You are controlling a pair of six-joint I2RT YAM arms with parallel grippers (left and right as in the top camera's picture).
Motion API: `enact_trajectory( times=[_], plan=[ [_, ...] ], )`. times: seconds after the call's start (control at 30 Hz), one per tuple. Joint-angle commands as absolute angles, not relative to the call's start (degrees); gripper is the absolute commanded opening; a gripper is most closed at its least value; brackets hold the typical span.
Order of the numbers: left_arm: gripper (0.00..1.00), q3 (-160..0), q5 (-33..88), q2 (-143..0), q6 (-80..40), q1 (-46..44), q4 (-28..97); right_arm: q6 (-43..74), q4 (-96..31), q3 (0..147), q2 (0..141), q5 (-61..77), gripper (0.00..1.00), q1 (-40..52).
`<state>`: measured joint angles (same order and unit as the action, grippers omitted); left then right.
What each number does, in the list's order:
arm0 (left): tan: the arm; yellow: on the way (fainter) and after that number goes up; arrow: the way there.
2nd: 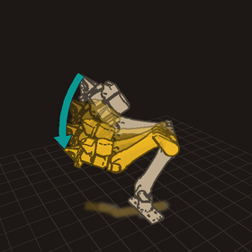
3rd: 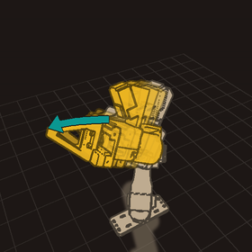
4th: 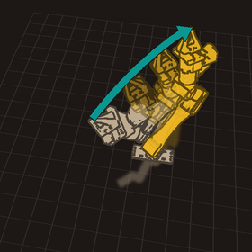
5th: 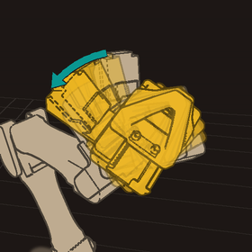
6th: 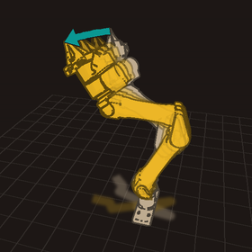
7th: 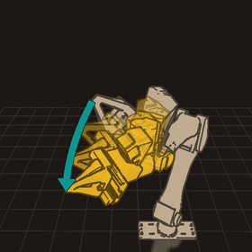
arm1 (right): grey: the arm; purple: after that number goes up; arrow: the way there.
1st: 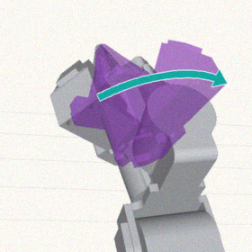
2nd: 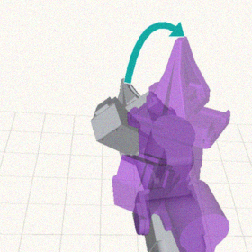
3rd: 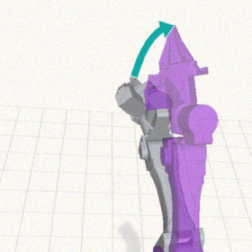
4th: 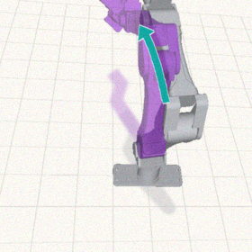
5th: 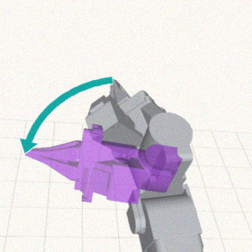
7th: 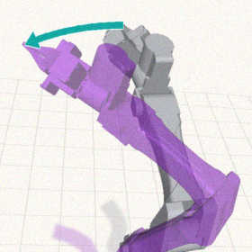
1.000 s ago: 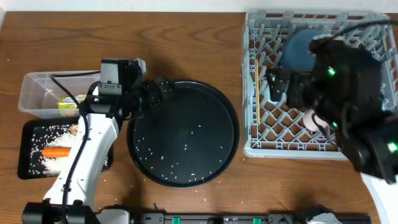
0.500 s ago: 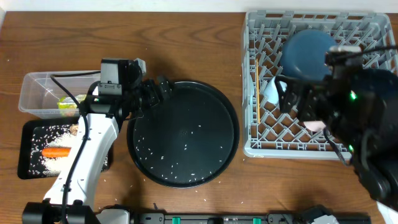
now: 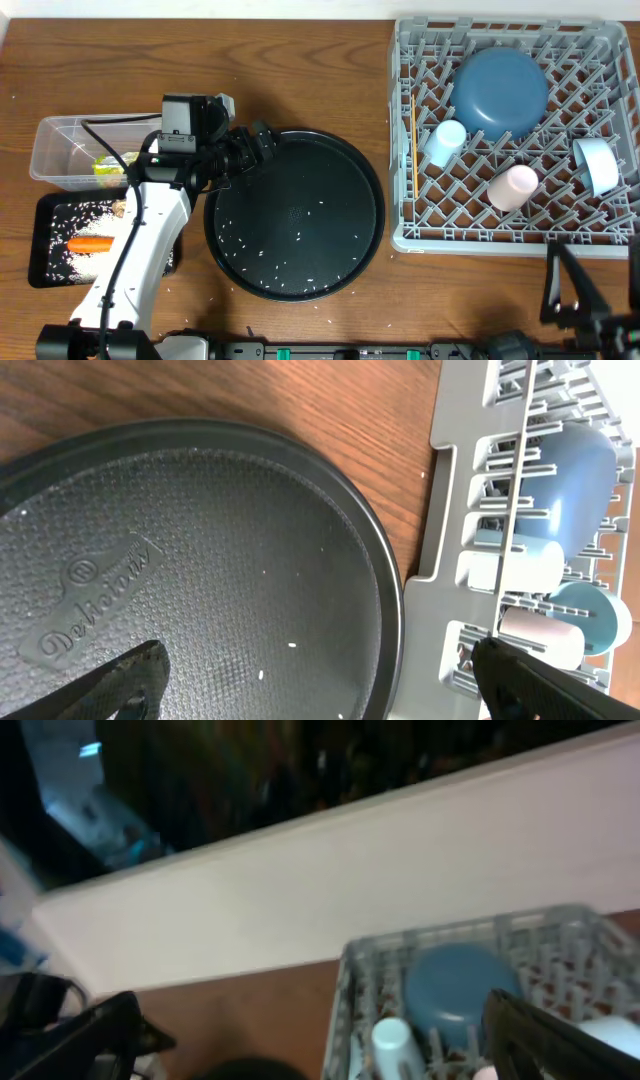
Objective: Sort waste into correct bins and load items into the dishwasher rack
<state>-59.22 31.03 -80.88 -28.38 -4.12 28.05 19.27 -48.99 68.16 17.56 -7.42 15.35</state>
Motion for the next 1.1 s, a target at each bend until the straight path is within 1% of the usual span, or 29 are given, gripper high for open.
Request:
enact_trajectory(
  times=[0.0,0.13,0.27,0.63,0.87,1.07],
  plan=[
    [0.98,-59.22,30.37,-80.88,-27.66,-3.77,28.03,19.27,-46.68,59.33,10.70,-7.73,0.99,11.55],
    [0.98,-59.22,30.39,-80.88,-27.66,-3.77,28.03,19.27,-41.76,49.93,3.90,-8.12,0.99,8.47],
    [0.98,-59.22,30.39,-80.88,-27.66,-3.77,28.03,19.31,-33.98,40.69,0.45,-8.16,0.99,7.40],
    [0.98,-59.22,30.39,-80.88,-27.66,-3.77,28.03,24.51,-16.47,19.33,0.34,-8.19,0.99,5.56],
    [0.98,-59.22,30.37,-80.88,-27.66,-3.77,28.03,30.04,-11.88,9.61,0.32,-8.14,0.99,2.61],
    [0.98,-59.22,30.39,-80.88,-27.66,-3.77,28.03,30.17,-7.49,2.96,0.30,-7.40,0.99,2.15]
  ],
)
